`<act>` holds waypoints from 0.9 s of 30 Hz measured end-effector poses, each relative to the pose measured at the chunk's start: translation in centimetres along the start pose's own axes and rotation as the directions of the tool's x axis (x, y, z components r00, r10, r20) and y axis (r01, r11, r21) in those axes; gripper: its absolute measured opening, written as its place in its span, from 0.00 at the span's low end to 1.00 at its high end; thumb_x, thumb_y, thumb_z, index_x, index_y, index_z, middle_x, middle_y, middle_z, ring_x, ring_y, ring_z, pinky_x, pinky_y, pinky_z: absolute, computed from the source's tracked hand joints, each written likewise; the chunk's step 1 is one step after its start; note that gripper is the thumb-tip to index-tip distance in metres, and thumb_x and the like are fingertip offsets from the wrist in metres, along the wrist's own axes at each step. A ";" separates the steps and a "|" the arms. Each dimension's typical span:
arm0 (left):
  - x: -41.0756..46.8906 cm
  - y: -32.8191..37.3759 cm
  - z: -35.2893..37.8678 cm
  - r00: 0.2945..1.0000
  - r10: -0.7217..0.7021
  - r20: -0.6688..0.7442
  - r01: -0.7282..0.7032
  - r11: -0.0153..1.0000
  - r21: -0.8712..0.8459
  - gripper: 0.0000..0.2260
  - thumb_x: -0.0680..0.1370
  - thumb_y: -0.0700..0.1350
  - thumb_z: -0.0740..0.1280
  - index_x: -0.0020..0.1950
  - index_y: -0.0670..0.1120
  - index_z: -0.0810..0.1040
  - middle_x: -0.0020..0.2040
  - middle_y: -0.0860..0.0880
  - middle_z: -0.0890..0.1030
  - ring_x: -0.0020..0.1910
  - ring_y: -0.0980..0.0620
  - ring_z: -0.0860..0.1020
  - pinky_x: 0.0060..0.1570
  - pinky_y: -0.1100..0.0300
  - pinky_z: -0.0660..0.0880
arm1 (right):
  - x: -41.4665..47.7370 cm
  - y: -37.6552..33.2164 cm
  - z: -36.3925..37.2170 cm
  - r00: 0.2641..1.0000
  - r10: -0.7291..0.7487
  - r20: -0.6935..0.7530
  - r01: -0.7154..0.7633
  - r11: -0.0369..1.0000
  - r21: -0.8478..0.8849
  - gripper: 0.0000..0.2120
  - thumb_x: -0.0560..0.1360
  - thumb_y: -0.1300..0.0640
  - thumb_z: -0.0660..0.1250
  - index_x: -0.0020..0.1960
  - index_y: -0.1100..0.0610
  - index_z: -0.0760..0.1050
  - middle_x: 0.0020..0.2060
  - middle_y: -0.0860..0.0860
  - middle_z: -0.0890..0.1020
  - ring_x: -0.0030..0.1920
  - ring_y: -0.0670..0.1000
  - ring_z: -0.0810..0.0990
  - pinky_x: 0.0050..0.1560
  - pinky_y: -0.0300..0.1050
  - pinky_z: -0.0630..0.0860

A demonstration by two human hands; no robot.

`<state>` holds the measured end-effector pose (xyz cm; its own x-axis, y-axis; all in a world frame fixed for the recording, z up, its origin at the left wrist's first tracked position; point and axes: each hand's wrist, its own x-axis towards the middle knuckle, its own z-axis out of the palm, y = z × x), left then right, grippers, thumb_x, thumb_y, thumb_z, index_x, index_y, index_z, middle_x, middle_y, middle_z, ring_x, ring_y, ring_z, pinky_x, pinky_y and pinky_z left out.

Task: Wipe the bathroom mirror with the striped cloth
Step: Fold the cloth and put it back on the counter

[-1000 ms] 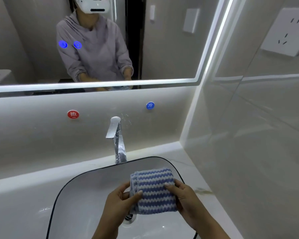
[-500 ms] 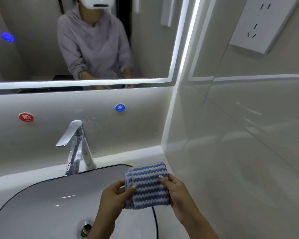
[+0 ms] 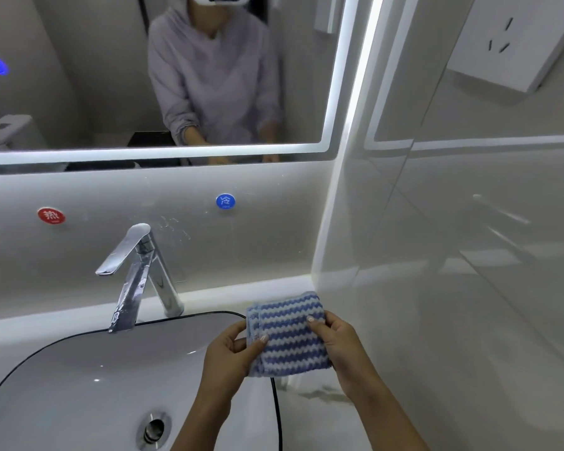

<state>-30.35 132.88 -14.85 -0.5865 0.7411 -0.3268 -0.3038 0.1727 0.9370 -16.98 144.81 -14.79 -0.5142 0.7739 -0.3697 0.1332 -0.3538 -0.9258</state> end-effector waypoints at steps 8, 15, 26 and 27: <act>3.1 -0.8 1.3 1.000 0.003 0.011 -0.003 0.998 0.068 0.12 0.74 0.40 0.70 0.51 0.56 0.76 0.39 0.53 0.86 0.39 0.53 0.84 0.32 0.64 0.79 | 3.0 0.3 -1.0 0.997 0.043 -0.063 -0.042 0.999 0.020 0.06 0.78 0.57 0.65 0.53 0.54 0.79 0.45 0.51 0.86 0.43 0.52 0.85 0.35 0.43 0.79; 8.0 -1.4 2.8 0.998 0.012 -0.059 -0.004 0.991 0.137 0.12 0.75 0.42 0.69 0.56 0.53 0.75 0.48 0.48 0.84 0.45 0.50 0.83 0.44 0.55 0.81 | 8.0 0.2 -1.4 0.993 0.067 -0.096 -0.066 0.998 0.018 0.06 0.78 0.56 0.65 0.53 0.54 0.79 0.45 0.51 0.86 0.42 0.51 0.85 0.34 0.42 0.79; 16.3 -3.8 4.4 0.991 -0.074 -0.114 0.098 0.968 0.230 0.14 0.77 0.43 0.67 0.62 0.44 0.75 0.53 0.42 0.82 0.42 0.51 0.80 0.47 0.54 0.79 | 17.6 2.3 -1.7 0.975 0.159 -0.156 -0.175 0.980 -0.093 0.04 0.78 0.58 0.64 0.47 0.52 0.77 0.46 0.53 0.84 0.43 0.52 0.84 0.39 0.44 0.80; 17.0 -4.0 4.5 0.989 -0.075 -0.128 0.105 0.964 0.246 0.14 0.77 0.43 0.67 0.63 0.44 0.75 0.54 0.42 0.82 0.43 0.50 0.80 0.48 0.54 0.79 | 18.2 2.6 -1.6 0.972 0.174 -0.157 -0.189 0.978 -0.085 0.04 0.78 0.58 0.64 0.47 0.52 0.77 0.45 0.52 0.84 0.42 0.51 0.84 0.37 0.43 0.80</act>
<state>-35.68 147.70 -23.63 -0.6536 0.6366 -0.4094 -0.1699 0.4037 0.8990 -24.60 158.80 -24.06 -0.3439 0.7730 -0.5332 0.2992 -0.4480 -0.8425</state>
